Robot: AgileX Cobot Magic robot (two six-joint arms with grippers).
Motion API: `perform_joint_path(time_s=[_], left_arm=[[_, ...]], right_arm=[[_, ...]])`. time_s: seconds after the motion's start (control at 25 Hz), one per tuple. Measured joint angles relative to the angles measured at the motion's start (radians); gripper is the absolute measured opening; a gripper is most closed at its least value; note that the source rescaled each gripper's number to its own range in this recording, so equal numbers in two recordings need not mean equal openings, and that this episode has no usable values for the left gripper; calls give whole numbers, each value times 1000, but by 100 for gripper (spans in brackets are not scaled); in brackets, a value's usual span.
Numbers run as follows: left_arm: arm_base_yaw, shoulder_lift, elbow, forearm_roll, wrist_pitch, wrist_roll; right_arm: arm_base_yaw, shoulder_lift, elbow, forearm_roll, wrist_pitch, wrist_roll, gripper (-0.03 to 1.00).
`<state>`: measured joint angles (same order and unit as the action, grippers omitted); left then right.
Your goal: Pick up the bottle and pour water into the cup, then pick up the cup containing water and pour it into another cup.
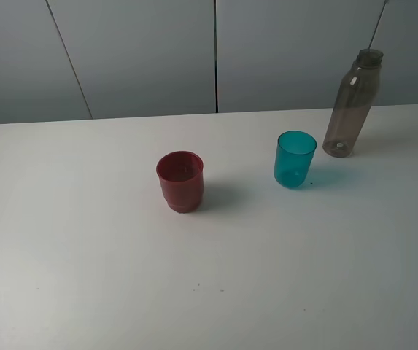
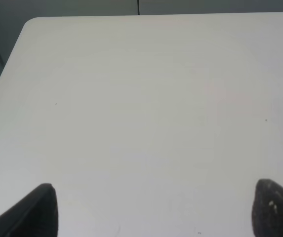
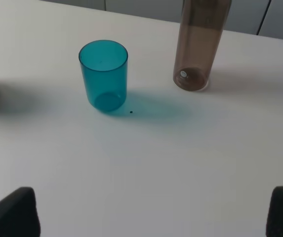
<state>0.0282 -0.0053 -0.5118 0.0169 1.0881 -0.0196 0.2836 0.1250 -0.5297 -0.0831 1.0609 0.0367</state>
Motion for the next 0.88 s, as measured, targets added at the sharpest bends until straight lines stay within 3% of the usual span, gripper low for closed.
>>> perform_joint_path(time_s=[0.56, 0.76, 0.88], left_arm=[[0, 0, 0, 0, 0, 0], [0, 0, 0, 0, 0, 0], [0, 0, 0, 0, 0, 0]], right_arm=[[-7, -83, 26, 0, 26, -8, 100], [-152, -86, 26, 0, 26, -4, 100], [-188, -86, 26, 0, 26, -4, 100]])
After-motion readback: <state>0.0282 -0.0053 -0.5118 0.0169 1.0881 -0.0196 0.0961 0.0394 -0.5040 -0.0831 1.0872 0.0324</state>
